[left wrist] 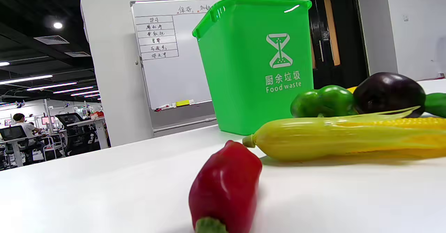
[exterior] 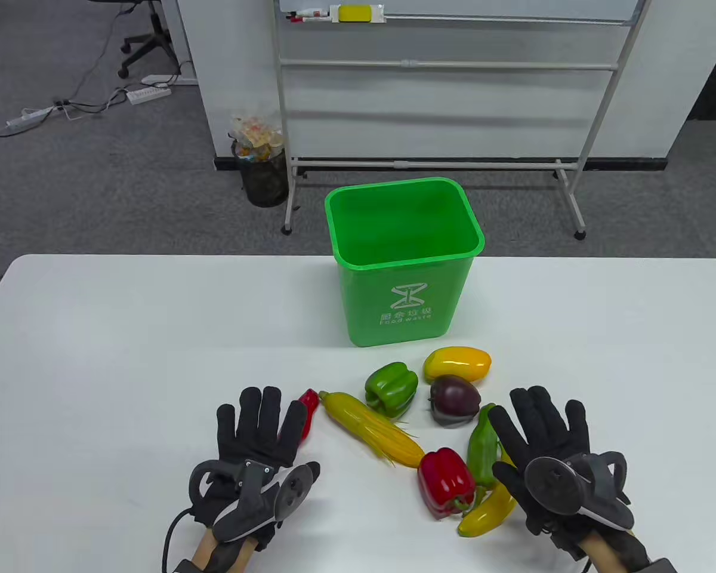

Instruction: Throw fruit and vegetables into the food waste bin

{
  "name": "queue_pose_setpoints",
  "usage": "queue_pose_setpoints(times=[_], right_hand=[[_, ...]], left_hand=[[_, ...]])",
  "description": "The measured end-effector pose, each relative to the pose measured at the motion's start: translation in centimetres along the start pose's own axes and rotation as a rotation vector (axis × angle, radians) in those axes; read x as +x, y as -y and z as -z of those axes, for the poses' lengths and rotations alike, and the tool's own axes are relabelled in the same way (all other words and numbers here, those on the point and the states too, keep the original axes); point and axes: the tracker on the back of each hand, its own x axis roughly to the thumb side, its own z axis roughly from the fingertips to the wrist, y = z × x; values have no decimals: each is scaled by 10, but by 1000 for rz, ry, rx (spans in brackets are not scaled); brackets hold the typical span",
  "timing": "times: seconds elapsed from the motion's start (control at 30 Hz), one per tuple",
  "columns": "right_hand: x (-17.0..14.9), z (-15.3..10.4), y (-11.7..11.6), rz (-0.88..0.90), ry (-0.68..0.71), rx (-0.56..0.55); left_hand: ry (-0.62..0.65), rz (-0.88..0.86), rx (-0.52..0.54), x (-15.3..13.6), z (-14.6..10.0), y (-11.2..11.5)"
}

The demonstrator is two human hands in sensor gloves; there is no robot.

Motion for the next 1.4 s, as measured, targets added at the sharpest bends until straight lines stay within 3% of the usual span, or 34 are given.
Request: queue_pose_setpoints(times=[0.6,0.73,0.93,1.17,1.4], right_hand=[[-3,-1,4,64,14,7],[0,-1,7,159,100,50],[29,9,-22,227,302,270],[53,43,-55,253,305,473],[68,37,-78,79,323,510]], left_hand=[[-11,-10,-8,-2,0,-2],[-6,-5,-12,-1,0,-1],[-2,-14,-12,1,0,-1],[12,-14,-19,4,0,1],[7,-11,-19,1,-1,3]])
